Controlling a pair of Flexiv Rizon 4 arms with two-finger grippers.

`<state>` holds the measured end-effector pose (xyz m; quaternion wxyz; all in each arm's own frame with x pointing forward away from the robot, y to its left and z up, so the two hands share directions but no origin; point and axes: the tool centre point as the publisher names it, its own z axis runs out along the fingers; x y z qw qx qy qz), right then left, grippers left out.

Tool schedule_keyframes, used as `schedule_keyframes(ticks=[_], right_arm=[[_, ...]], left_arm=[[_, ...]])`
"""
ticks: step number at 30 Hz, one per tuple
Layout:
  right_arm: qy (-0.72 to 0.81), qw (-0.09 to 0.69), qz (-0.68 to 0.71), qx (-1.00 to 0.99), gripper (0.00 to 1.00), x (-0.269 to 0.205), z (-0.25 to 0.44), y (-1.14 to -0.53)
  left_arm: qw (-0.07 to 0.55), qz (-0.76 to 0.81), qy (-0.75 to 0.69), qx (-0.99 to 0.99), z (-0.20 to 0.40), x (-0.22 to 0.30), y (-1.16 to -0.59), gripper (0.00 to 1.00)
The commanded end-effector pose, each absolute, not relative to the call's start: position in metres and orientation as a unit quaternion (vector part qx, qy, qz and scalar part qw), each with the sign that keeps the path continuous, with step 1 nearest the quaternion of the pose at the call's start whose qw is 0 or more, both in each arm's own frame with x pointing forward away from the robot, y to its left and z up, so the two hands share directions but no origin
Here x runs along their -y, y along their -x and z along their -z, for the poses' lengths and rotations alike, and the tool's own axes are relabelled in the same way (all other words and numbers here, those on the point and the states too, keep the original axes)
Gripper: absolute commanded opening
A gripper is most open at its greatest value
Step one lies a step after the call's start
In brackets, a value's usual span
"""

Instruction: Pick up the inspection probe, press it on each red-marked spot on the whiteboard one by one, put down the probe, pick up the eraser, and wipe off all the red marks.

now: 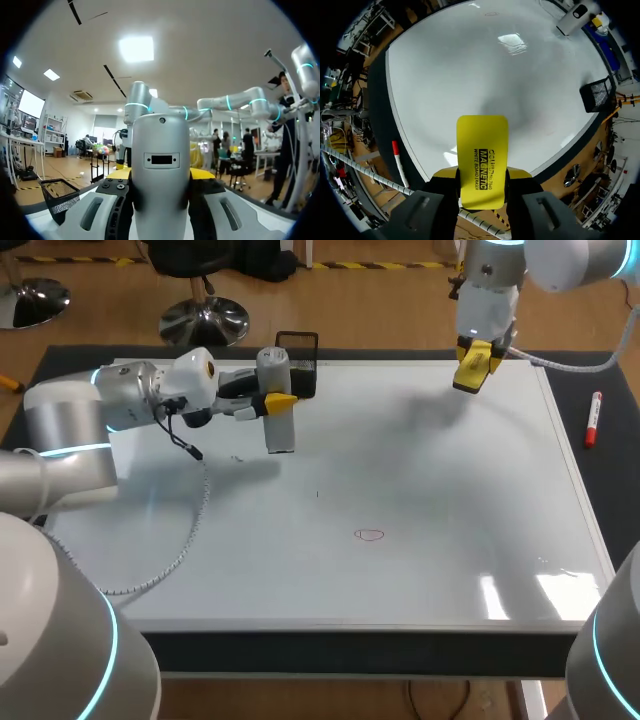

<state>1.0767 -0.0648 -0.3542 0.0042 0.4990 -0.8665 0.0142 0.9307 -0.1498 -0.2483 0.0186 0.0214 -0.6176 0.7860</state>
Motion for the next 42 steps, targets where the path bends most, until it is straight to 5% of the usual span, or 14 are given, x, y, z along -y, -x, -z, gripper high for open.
schedule_keyframes(ticks=[1, 42], right_arm=[[-0.511, 0.001, -0.027, 0.859, 0.0, 0.051, 0.343, -1.059], [-0.626, -0.012, 0.001, 0.78, 0.0, -0.123, 0.34, -0.858]], left_arm=[[0.017, -0.786, -0.022, 0.618, 0.247, 0.15, -0.93, 0.0], [0.017, -0.786, -0.022, 0.618, 0.247, 0.15, -0.93, 0.0]])
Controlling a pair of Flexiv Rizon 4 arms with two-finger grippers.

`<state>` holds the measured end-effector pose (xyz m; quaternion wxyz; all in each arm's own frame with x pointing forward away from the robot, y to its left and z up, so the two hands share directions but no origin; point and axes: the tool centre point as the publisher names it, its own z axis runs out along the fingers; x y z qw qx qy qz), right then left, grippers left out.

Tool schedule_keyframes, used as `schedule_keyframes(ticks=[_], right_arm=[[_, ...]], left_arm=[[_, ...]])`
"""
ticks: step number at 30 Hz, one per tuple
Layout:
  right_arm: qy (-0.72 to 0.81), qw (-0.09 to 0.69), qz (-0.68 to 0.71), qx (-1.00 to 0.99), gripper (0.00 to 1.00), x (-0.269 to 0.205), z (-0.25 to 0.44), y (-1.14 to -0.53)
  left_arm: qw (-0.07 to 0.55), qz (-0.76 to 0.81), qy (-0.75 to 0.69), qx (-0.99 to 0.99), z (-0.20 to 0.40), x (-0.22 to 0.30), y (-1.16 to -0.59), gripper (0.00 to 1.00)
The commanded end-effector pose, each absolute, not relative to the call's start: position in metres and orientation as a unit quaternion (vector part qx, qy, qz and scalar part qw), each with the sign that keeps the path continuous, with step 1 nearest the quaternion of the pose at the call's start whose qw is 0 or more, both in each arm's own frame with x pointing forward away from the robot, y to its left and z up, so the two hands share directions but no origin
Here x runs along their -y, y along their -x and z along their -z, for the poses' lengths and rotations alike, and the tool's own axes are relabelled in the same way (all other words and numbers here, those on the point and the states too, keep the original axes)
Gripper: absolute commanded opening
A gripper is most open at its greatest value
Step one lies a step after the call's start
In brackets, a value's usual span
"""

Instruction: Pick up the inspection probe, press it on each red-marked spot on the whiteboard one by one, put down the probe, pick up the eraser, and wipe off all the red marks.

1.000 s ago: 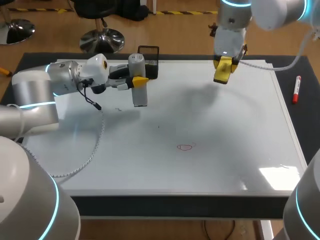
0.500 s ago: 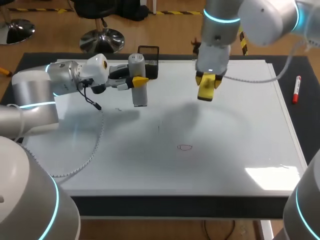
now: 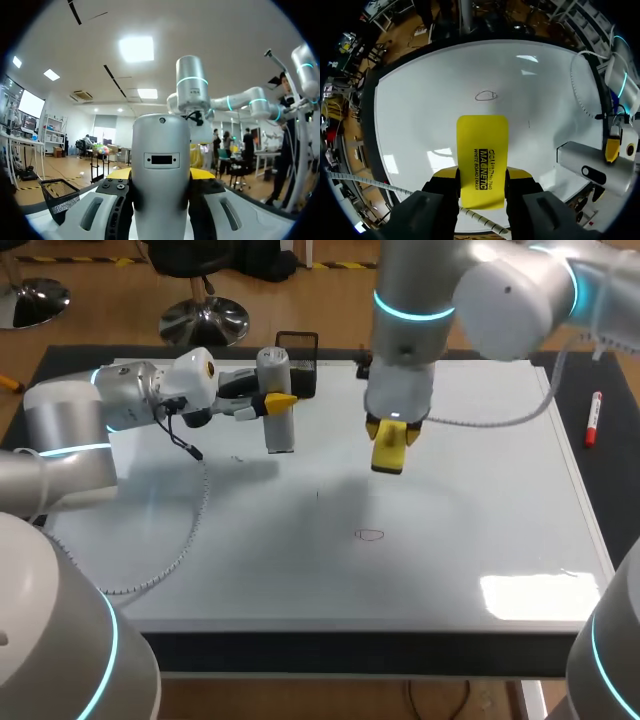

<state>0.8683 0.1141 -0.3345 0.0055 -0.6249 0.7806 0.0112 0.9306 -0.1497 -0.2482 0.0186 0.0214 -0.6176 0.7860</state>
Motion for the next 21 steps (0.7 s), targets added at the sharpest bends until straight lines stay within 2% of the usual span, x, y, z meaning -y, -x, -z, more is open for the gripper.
schedule_keyframes(ticks=[1, 21], right_arm=[[0.626, 0.012, 0.001, -0.78, 0.0, -0.126, 0.342, -0.855], [0.657, 0.003, 0.0, -0.754, 0.0, -0.167, 0.373, -0.815]], left_arm=[[0.017, -0.786, -0.022, 0.618, 0.247, 0.15, -0.93, 0.0], [0.017, -0.786, -0.022, 0.618, 0.247, 0.15, -0.93, 0.0]])
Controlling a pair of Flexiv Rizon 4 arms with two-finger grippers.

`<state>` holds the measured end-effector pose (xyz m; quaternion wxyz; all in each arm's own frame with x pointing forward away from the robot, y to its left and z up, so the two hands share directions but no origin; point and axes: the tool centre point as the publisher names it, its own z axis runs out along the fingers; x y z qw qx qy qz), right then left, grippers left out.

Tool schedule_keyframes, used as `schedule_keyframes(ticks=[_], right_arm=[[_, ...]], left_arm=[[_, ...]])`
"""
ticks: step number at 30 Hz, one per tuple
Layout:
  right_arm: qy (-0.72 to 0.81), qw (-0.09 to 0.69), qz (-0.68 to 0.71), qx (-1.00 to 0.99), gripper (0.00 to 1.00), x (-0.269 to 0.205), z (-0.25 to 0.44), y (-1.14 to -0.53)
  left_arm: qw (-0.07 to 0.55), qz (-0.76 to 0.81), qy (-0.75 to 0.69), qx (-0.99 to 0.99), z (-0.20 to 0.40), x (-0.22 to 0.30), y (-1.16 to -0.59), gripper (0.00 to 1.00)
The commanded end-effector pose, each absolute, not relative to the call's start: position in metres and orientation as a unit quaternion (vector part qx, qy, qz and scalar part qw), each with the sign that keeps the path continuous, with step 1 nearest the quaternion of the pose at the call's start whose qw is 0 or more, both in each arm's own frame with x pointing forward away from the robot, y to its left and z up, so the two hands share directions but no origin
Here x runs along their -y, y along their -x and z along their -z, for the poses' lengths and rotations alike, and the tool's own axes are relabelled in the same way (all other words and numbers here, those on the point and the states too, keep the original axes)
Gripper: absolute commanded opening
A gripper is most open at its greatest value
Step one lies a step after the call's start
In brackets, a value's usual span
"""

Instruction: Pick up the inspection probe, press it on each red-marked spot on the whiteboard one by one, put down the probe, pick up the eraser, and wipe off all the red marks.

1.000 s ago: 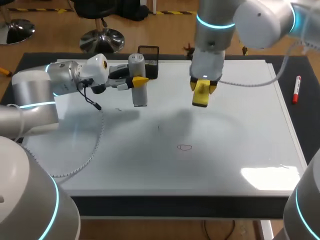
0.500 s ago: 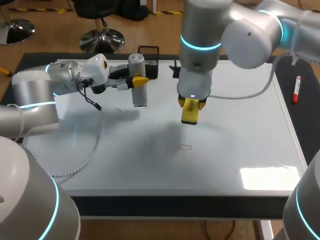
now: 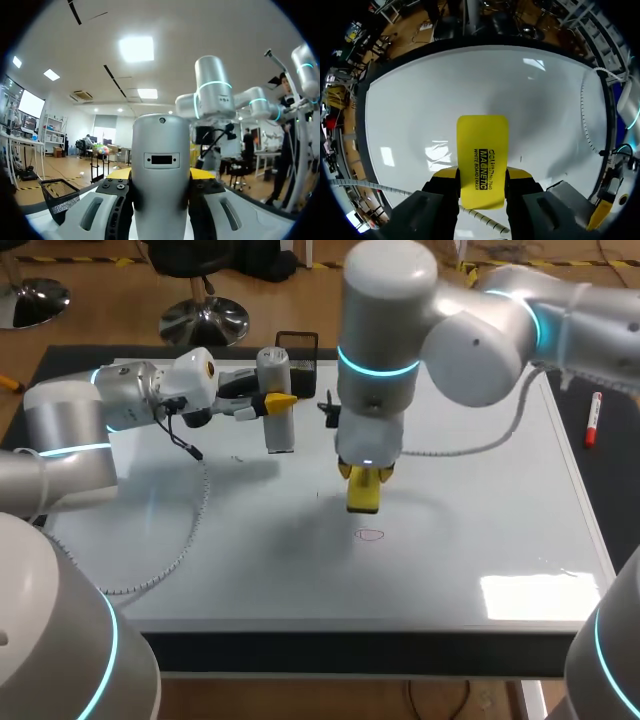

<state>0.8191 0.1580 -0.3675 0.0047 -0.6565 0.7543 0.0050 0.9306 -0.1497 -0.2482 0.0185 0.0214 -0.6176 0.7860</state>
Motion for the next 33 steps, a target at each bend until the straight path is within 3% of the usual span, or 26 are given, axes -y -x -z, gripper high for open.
schedule_keyframes(ticks=[1, 33], right_arm=[[0.658, 0.003, -0.001, -0.753, 0.0, -0.168, 0.375, -0.813], [0.655, -0.001, -0.02, -0.755, 0.0, -0.163, 0.376, -0.796]], left_arm=[[0.017, -0.786, -0.022, 0.618, 0.247, 0.15, -0.93, 0.0], [0.017, -0.786, -0.022, 0.618, 0.247, 0.15, -0.93, 0.0]])
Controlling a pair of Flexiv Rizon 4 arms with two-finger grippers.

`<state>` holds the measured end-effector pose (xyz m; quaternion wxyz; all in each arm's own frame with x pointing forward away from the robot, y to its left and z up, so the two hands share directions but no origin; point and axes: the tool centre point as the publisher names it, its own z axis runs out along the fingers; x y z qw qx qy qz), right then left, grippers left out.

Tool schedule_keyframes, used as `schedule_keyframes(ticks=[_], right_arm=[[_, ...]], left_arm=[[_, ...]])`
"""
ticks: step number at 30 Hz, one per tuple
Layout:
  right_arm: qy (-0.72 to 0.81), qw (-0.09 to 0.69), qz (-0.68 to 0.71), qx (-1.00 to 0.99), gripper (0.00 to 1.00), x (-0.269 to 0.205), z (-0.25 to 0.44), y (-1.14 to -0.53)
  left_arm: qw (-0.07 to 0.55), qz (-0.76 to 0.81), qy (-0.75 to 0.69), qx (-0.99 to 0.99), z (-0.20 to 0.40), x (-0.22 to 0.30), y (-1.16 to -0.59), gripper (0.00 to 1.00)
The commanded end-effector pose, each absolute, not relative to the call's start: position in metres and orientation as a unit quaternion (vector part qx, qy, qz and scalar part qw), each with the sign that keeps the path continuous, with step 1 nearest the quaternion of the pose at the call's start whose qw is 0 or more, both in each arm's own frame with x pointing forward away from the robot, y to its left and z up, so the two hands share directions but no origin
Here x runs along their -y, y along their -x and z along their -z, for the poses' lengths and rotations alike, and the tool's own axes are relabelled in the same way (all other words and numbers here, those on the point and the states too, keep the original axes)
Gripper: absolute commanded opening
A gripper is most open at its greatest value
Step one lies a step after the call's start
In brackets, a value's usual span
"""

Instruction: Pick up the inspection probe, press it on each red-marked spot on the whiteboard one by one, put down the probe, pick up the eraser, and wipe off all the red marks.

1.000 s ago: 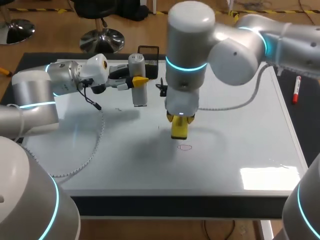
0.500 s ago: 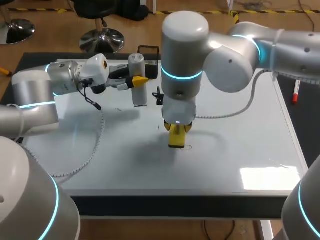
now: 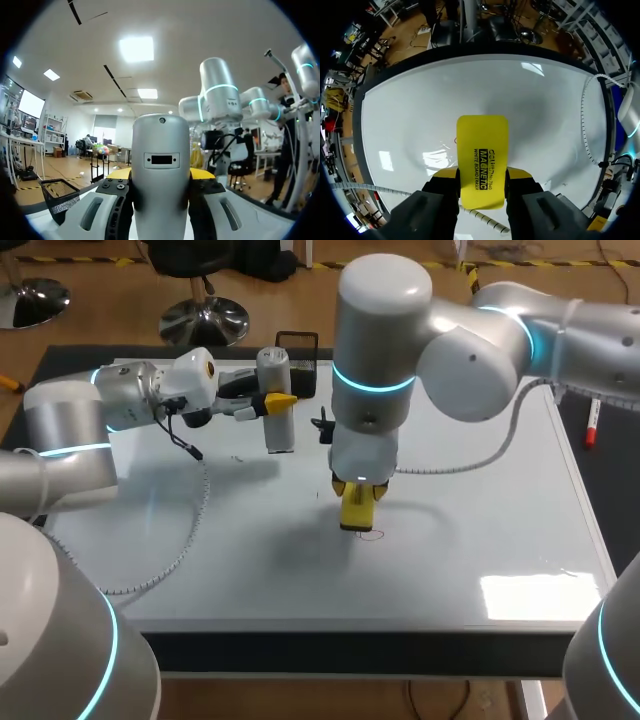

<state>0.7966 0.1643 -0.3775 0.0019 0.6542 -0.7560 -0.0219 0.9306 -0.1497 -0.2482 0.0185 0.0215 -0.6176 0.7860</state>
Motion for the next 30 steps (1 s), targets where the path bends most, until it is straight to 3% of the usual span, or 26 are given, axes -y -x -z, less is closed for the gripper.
schedule_keyframes(ticks=[1, 30], right_arm=[[-0.655, 0.001, 0.02, 0.755, 0.0, -0.163, 0.376, -0.796], [-0.657, 0.015, 0.031, 0.753, 0.0, -0.167, 0.419, -0.773]], left_arm=[[0.017, -0.786, -0.022, 0.618, 0.247, 0.15, -0.93, 0.0], [0.017, -0.786, -0.022, 0.618, 0.247, 0.15, -0.93, 0.0]])
